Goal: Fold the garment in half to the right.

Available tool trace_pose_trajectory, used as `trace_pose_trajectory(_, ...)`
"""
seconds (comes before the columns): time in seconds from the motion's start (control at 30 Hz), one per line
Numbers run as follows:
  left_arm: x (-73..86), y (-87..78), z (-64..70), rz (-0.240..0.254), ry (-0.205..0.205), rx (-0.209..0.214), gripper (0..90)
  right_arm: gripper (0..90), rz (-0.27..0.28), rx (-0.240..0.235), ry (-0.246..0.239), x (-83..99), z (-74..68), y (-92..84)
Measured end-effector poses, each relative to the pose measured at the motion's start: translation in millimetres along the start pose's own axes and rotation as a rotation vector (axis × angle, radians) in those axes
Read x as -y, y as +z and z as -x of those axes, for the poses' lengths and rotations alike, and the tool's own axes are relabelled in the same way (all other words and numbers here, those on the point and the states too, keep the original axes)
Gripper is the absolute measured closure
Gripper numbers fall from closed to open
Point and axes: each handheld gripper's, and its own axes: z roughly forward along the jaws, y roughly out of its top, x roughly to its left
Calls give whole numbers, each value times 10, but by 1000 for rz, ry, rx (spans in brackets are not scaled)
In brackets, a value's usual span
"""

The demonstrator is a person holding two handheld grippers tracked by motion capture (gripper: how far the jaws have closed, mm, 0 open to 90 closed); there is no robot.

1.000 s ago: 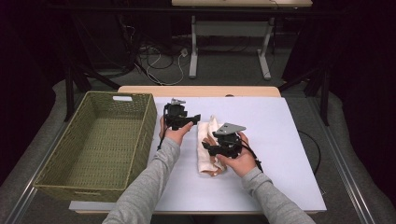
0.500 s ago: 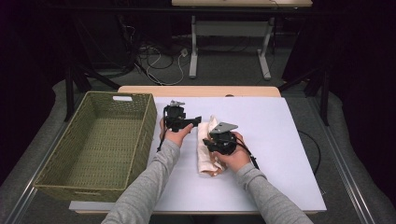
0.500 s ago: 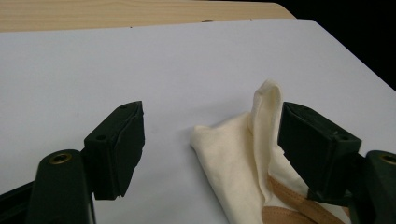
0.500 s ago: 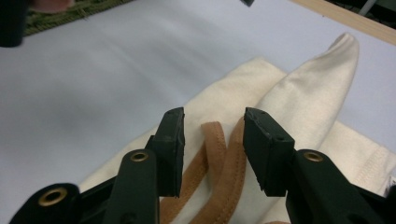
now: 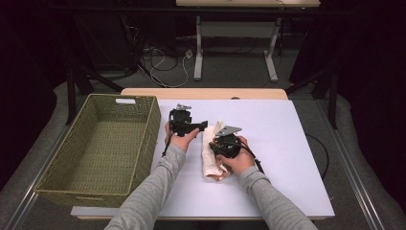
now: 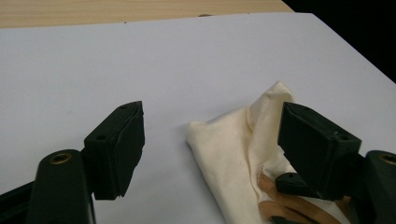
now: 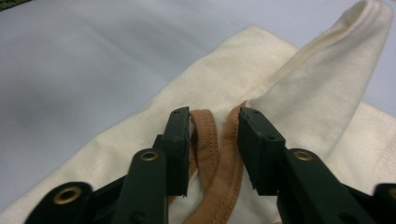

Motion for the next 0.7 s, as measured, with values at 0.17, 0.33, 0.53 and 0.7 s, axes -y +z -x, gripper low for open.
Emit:
trace_pose_trajectory(0.17,2,6,-4,-3,3,-2,234,824,-3,-7,20,2,17,-10)
trace_pose_trajectory(0.33,4,10,-2,-1,2,-5,235,867,-8,6,0,-5,-19,-16)
trace_pose_trajectory(0.53,1,4,-5,-5,4,-8,235,873,23,-1,25,-32,-20,-75)
trace_pose_trajectory(0.7,3,13,2,-10,22,-16,242,872,54,-11,56,-64,-30,-179)
